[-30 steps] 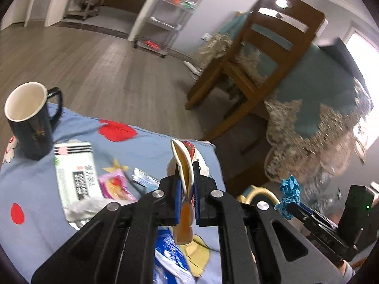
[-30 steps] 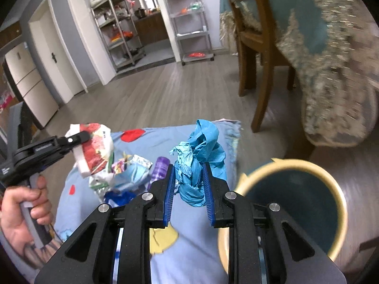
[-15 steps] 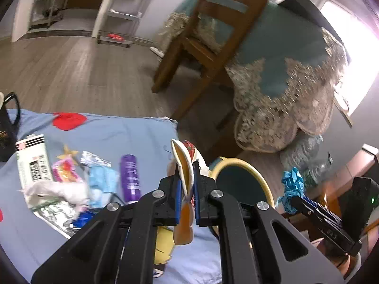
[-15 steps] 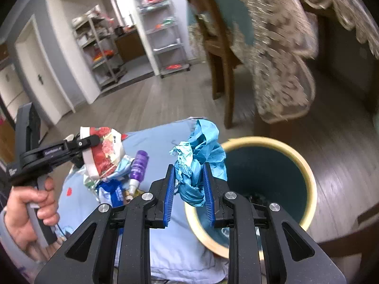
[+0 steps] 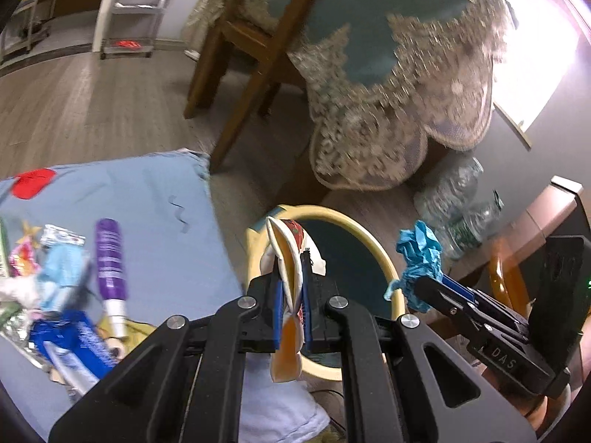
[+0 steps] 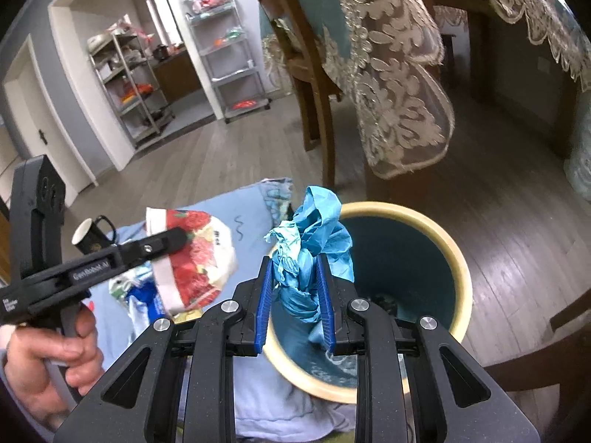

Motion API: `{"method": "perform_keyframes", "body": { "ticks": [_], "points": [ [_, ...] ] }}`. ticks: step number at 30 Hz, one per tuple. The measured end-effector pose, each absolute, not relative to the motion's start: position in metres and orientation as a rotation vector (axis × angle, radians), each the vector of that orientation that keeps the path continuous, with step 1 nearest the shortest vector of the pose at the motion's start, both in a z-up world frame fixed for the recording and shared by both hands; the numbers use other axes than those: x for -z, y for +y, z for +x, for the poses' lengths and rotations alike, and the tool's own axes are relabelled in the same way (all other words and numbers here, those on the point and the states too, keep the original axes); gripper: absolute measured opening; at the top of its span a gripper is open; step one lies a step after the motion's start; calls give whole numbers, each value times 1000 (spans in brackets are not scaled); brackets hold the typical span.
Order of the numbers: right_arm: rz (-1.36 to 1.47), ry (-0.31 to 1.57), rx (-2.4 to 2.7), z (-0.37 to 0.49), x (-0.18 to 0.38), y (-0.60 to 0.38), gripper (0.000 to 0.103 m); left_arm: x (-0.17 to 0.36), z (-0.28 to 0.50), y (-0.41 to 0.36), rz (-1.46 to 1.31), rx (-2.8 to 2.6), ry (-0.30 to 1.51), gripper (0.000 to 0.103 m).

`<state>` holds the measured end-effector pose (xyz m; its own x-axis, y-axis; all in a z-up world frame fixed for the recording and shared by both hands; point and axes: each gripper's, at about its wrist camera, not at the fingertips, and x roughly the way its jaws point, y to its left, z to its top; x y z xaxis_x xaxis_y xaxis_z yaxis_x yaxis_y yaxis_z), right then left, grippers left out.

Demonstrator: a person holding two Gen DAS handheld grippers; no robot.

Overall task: Collect trash
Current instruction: 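Carry the blue glove and the wrapper in both grippers over the bin, then open the left gripper over the bin while the right gripper releases the blue glove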

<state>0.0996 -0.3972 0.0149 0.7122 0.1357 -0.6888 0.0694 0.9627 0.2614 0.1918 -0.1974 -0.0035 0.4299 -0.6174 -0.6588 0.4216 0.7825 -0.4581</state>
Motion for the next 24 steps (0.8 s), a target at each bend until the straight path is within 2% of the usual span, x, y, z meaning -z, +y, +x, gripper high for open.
{"method": "perform_keyframes", "body": {
  "ticks": [9,20,22,23,24],
  "points": [
    [360,774,19,94,-11,-421,25,30,192,-258,-189,726,976,7],
    [372,788,35,95,-7,-426,25,65,198,-283,-181,743,1070,11],
    [375,790,39,95,-7,-426,25,68,198,-282,-177,733,1076,16],
    [378,794,41,96,-6,-427,25,68,199,-281,-177,727,1077,23],
    [379,798,43,96,-5,-427,25,68,199,-279,-177,715,1074,34]
  ]
}}
